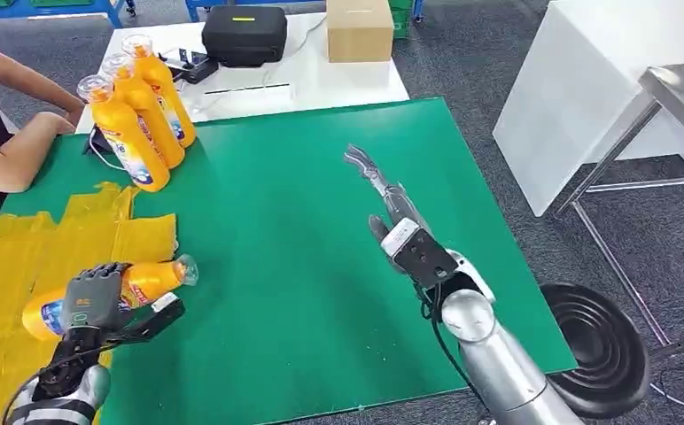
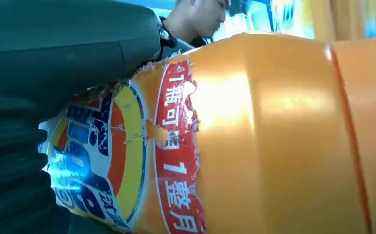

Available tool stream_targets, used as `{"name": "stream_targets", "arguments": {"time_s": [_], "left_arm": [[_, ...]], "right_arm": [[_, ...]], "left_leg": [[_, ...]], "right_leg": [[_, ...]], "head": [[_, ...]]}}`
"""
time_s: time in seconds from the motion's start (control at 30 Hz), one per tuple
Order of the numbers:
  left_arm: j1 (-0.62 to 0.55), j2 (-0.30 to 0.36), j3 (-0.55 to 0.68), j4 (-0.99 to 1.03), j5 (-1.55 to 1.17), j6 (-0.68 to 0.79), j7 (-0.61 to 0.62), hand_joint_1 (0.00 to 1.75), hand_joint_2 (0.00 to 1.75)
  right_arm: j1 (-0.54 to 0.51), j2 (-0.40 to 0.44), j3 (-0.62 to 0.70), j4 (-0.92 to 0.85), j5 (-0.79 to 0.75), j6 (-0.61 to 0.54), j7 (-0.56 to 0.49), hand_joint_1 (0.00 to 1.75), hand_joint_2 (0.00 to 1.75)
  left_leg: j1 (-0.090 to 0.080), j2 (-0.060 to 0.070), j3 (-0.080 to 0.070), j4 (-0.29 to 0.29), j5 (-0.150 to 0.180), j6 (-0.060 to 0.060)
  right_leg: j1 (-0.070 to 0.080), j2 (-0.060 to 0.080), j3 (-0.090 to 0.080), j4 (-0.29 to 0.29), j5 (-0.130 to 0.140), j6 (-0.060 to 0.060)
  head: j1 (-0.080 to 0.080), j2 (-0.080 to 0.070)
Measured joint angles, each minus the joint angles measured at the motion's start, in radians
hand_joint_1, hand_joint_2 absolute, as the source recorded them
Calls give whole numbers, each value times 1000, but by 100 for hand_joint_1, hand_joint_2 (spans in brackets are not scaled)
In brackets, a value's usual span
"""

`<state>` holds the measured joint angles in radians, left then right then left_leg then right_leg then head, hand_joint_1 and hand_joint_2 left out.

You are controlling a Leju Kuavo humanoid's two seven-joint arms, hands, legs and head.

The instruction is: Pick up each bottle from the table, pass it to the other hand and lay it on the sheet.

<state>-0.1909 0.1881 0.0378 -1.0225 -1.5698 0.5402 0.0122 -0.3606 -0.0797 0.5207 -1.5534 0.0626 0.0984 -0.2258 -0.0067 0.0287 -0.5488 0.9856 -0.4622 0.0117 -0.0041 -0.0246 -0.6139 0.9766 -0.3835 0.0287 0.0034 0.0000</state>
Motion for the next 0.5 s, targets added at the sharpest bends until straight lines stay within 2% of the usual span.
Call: {"name": "stream_targets", "arguments": {"time_s": [0.23,0.27,0.5], "left_arm": [[-62,39,-38,95,0,-36,17,175,175],[-68,42,-43,102,0,-44,19,0,175],[-93,48,-46,127,0,-77,5,0,175]], "right_arm": [[12,-9,-10,-11,8,5,0,0,0],[12,-10,-11,-12,10,6,1,0,0],[21,-13,-14,-13,25,10,5,0,0]], "left_leg": [[0,-2,0,0,0,0],[0,-2,0,0,0,0],[0,-2,3,0,0,0]], "right_leg": [[-1,-1,1,0,0,0],[-1,-1,2,0,0,0],[-1,-1,4,0,0,0]], "head": [[0,0],[0,0],[0,0]]}}
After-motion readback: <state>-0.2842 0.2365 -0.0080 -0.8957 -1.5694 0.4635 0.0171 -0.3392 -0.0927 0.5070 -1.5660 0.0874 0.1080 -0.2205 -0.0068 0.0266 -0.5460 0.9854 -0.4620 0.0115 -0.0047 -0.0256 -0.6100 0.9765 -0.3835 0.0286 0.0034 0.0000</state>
